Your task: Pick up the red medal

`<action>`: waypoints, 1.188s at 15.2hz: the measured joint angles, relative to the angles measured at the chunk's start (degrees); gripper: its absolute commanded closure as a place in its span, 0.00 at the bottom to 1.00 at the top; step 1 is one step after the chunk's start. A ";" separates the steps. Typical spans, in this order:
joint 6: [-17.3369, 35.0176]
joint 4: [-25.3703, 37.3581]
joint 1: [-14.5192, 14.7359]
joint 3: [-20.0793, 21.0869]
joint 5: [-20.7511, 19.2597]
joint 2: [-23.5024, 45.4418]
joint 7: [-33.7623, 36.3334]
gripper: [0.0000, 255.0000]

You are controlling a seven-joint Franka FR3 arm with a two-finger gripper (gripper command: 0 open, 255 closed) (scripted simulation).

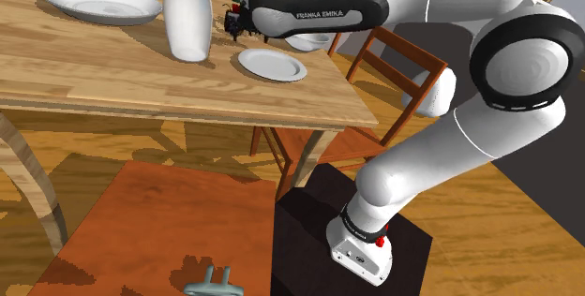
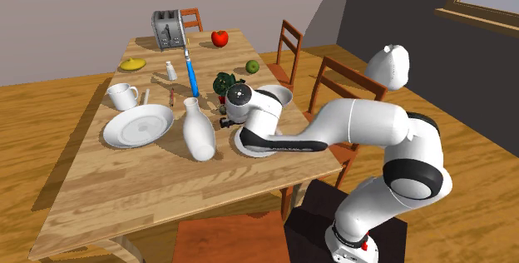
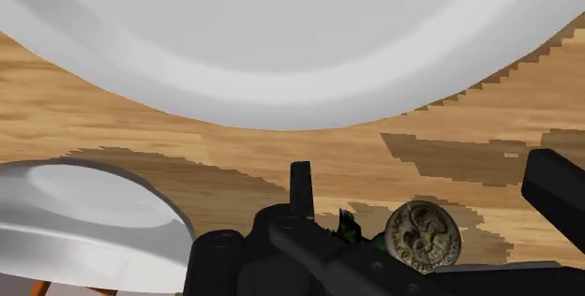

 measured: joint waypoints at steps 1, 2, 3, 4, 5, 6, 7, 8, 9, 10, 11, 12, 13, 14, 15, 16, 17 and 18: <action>0.61 1.50 -1.35 1.23 -3.18 1.84 3.02 0.00; 0.55 3.56 -2.56 2.55 -6.48 3.88 6.06 0.00; 0.11 5.88 -3.58 3.80 -9.81 5.94 9.01 0.00; -0.31 7.56 -4.35 5.07 -13.30 7.79 12.31 0.00; -1.08 8.98 -4.86 6.13 -16.55 9.10 15.44 0.00; -2.25 11.43 -5.38 7.06 -19.87 11.10 18.09 0.00; -3.42 13.49 -5.71 7.83 -23.22 12.92 20.74 0.00; -4.74 15.52 -5.79 8.49 -26.40 14.52 23.15 0.00; -6.14 17.62 -5.73 9.09 -29.67 16.40 25.57 0.00; -8.06 20.81 -5.47 9.62 -32.91 18.95 27.39 0.00; -8.63 21.61 -5.28 9.73 -34.85 19.98 28.88 0.00; -8.77 21.68 -5.16 9.77 -35.97 20.49 29.96 0.00; -8.70 21.39 -5.06 9.80 -36.81 20.88 30.95 0.00; -8.63 21.23 -5.01 9.81 -37.42 21.28 31.65 0.00; -8.31 20.67 -5.04 9.75 -37.91 21.42 32.37 0.00; -7.88 19.90 -5.12 9.68 -38.22 21.27 33.08 0.00; -7.59 19.48 -5.15 9.63 -38.52 21.21 33.70 0.00; -7.53 19.56 -5.12 9.62 -38.85 21.37 34.16 0.00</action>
